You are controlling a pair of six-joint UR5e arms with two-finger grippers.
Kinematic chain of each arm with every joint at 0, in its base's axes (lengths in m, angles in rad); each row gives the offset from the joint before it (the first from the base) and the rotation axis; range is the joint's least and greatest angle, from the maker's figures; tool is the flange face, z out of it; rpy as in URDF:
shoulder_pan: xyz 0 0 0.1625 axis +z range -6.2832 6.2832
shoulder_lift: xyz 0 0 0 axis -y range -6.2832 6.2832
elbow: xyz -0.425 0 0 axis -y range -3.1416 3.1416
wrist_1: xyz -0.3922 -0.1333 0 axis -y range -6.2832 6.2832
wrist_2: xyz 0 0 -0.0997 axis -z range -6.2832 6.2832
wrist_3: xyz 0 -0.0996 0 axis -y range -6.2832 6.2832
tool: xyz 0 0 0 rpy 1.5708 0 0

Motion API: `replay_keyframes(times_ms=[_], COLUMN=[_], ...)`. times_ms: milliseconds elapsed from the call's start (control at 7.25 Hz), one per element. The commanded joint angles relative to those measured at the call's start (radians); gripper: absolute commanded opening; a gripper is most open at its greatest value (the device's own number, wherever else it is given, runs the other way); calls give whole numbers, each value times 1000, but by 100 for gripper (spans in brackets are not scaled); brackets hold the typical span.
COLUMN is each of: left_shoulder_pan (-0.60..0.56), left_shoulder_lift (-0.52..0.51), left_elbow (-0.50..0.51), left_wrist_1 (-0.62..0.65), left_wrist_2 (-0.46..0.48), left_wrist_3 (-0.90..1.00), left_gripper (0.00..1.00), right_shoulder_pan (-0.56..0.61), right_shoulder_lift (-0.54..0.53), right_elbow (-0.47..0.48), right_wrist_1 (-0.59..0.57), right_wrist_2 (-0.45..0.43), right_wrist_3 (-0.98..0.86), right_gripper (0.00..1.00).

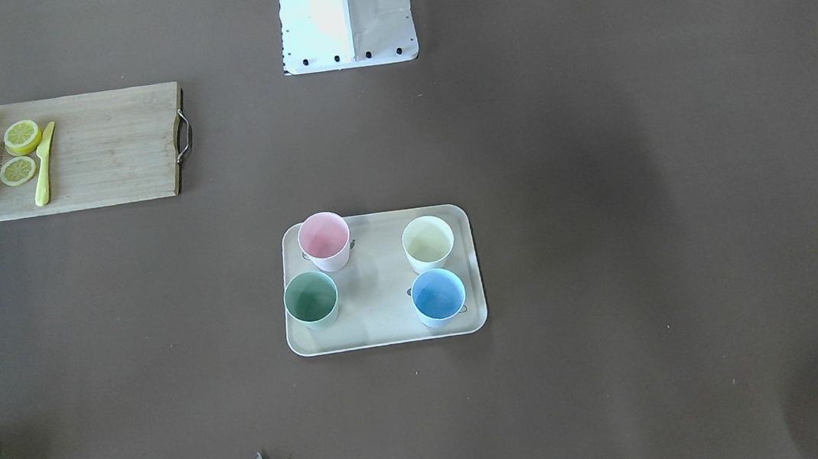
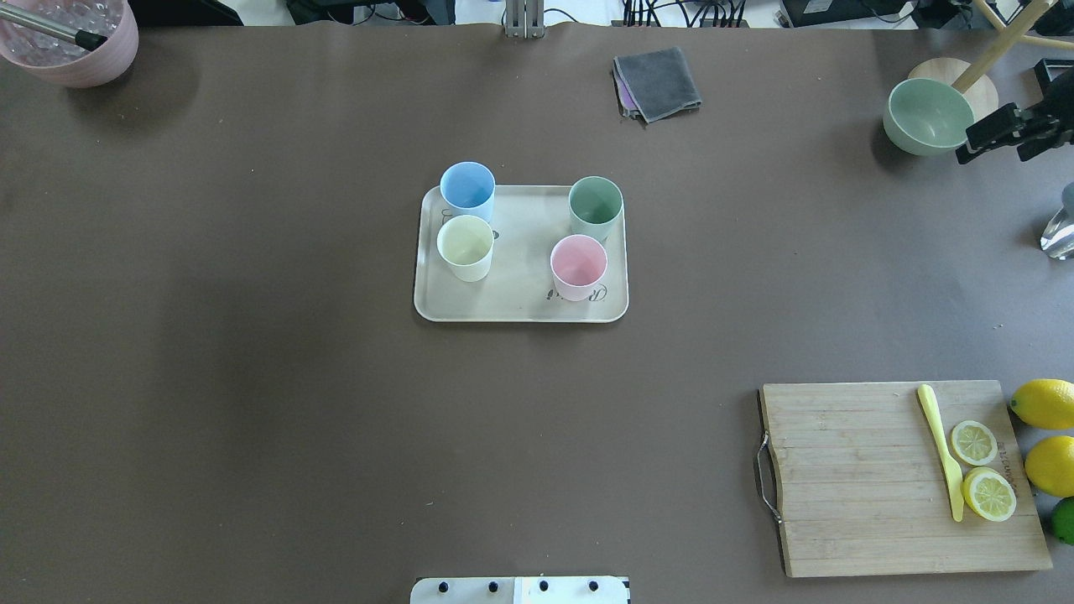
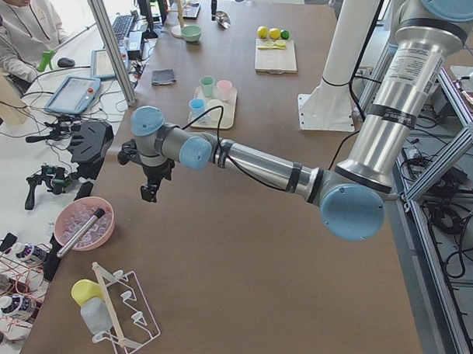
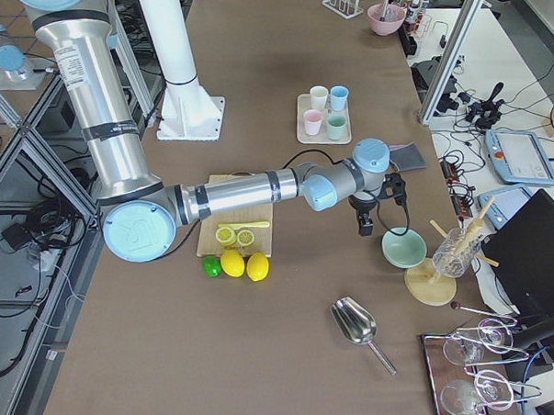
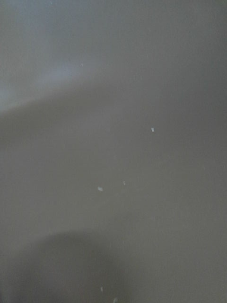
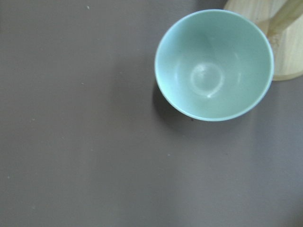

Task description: Place all cups on tray

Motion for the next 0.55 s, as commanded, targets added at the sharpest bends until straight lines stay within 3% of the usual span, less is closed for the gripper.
replay_keyframes(times_ms=[0,414], left_shoulder_pan=[-46,-40], left_shoulder_lift=[168,199], left_elbow=[-112,-158], left_wrist_1=[-4,-5], left_wrist_2=[-10,-7], left_wrist_3=[34,-31], left_gripper=[98,98], right_shoulder_pan=[34,94], right_shoulder_lift=[-50,-103], right_elbow=[18,27], right_wrist_1=[-3,-3], right_wrist_2=[-2,2], right_wrist_3=[-35,-35], right_gripper=[100,100])
